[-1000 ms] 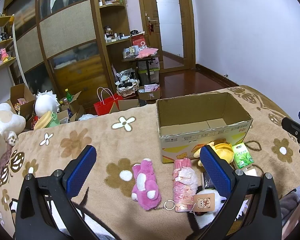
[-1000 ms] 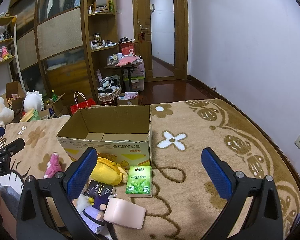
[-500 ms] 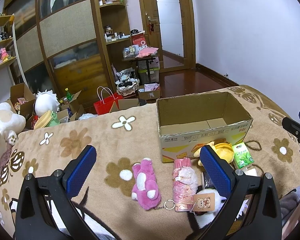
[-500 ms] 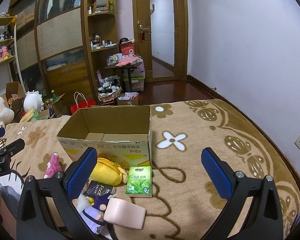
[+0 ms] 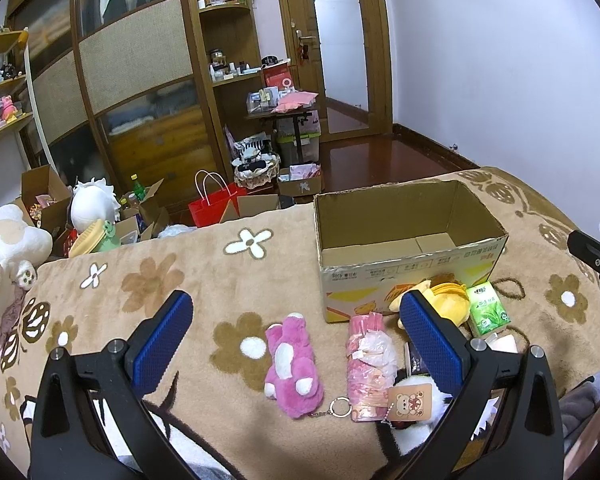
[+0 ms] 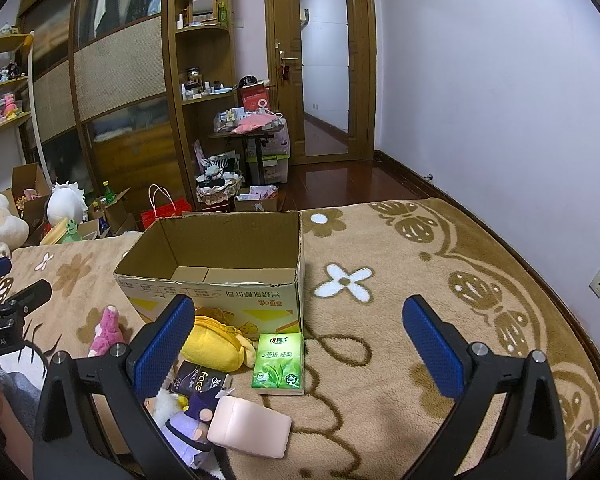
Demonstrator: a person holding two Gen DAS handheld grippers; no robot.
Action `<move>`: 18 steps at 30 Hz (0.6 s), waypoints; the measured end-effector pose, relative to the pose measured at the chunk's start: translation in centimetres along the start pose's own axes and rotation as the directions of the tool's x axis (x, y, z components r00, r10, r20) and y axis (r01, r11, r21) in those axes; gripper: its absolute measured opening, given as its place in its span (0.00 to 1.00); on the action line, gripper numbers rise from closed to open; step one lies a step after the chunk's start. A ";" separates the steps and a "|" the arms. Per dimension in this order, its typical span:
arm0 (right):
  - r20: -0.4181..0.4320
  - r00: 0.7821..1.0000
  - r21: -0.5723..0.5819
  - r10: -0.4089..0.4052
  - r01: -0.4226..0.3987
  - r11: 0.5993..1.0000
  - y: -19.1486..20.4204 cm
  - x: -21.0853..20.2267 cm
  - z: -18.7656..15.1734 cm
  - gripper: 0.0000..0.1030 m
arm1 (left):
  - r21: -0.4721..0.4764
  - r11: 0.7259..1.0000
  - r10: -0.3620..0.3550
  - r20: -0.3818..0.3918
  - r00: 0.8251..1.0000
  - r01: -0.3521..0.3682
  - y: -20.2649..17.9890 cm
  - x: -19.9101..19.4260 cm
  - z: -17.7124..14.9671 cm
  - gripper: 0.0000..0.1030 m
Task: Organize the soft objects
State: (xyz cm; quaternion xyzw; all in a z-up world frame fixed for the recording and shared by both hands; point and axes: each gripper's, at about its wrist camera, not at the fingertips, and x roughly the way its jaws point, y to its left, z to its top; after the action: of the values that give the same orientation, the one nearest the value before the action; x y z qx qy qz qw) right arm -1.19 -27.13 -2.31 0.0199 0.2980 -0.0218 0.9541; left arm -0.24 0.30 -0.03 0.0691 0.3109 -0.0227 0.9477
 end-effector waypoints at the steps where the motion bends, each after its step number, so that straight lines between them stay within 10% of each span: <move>1: 0.000 1.000 0.000 -0.001 0.001 1.000 0.0 -0.1 -0.1 1.00 | 0.000 1.000 0.000 -0.002 1.000 0.000 0.0 0.0 -0.1 0.99; 18: -0.032 0.999 0.044 0.005 -0.004 0.999 0.2 1.4 0.6 1.00 | 0.001 1.000 0.030 -0.139 0.990 -0.030 0.2 3.9 -0.2 0.99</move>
State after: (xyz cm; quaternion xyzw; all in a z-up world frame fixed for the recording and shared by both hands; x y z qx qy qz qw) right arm 0.34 -27.00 -2.65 0.0418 0.3127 -0.0259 0.9486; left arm 2.83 0.53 -2.45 0.0748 0.3752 -0.0033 0.9239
